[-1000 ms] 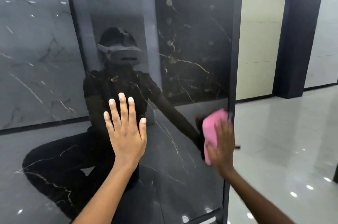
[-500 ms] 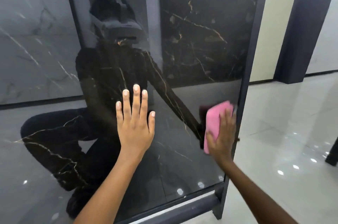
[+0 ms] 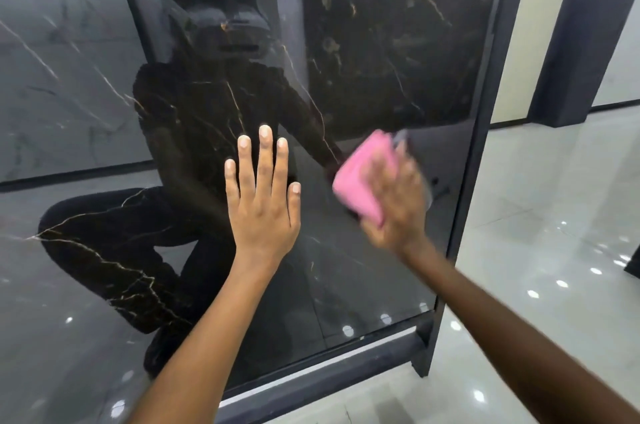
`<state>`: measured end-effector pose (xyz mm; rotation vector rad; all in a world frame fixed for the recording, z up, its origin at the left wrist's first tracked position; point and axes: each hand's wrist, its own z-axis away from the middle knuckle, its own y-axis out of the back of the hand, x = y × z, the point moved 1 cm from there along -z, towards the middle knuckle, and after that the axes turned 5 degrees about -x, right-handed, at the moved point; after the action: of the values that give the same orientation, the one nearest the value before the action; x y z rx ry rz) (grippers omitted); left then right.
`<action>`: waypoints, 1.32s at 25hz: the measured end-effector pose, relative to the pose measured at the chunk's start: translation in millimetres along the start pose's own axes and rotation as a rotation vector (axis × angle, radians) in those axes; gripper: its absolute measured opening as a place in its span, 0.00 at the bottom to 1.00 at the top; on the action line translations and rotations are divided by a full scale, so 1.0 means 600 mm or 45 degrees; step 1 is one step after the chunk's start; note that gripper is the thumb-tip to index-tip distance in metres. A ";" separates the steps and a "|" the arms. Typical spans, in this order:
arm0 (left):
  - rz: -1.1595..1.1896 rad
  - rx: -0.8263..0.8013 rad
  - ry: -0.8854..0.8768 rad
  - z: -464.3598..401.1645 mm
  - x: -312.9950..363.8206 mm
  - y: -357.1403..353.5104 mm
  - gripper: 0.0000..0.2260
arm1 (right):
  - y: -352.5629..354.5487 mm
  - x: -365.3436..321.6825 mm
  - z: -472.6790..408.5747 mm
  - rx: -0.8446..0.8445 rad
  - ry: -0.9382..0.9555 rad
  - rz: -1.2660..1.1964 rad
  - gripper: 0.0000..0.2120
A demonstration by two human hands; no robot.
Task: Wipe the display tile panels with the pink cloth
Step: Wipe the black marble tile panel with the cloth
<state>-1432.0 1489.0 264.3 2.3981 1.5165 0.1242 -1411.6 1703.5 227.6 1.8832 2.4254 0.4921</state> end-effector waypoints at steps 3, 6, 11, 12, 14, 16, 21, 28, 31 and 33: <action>-0.048 -0.015 -0.045 0.008 -0.002 -0.002 0.25 | -0.015 -0.055 0.225 -0.605 0.501 0.148 0.43; -0.038 -0.043 -0.029 0.009 0.001 -0.001 0.26 | 0.005 -0.017 0.176 -0.437 0.473 -0.110 0.34; 0.445 0.055 -0.066 0.018 -0.004 0.014 0.22 | 0.011 -0.039 -0.072 0.167 -0.288 -0.265 0.27; 0.563 0.043 -0.022 0.038 -0.006 0.019 0.22 | -0.012 -0.072 -0.042 0.162 -0.161 -0.177 0.27; 0.533 -0.086 0.089 0.104 -0.012 0.017 0.23 | -0.055 -0.129 0.092 -0.193 0.335 0.023 0.32; 0.245 -0.234 0.052 0.180 -0.021 0.002 0.23 | -0.056 -0.129 0.240 -0.644 0.831 0.196 0.41; 0.008 -0.190 -0.005 0.228 -0.028 -0.031 0.23 | 0.024 0.036 0.176 -0.548 0.613 0.030 0.34; -0.040 -0.152 -0.004 0.225 -0.022 -0.042 0.24 | 0.006 0.056 0.154 0.119 -0.914 -0.268 0.38; -0.041 -0.174 -0.010 0.230 -0.025 -0.036 0.24 | -0.001 -0.020 0.298 -0.247 -1.086 -0.284 0.40; -0.028 -0.178 -0.008 0.226 -0.026 -0.034 0.24 | 0.009 0.000 0.260 -0.281 -0.918 -0.280 0.38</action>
<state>-1425.3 1455.7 130.4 2.2701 1.4801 0.2099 -1372.5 1740.5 80.7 1.3585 1.9565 0.0398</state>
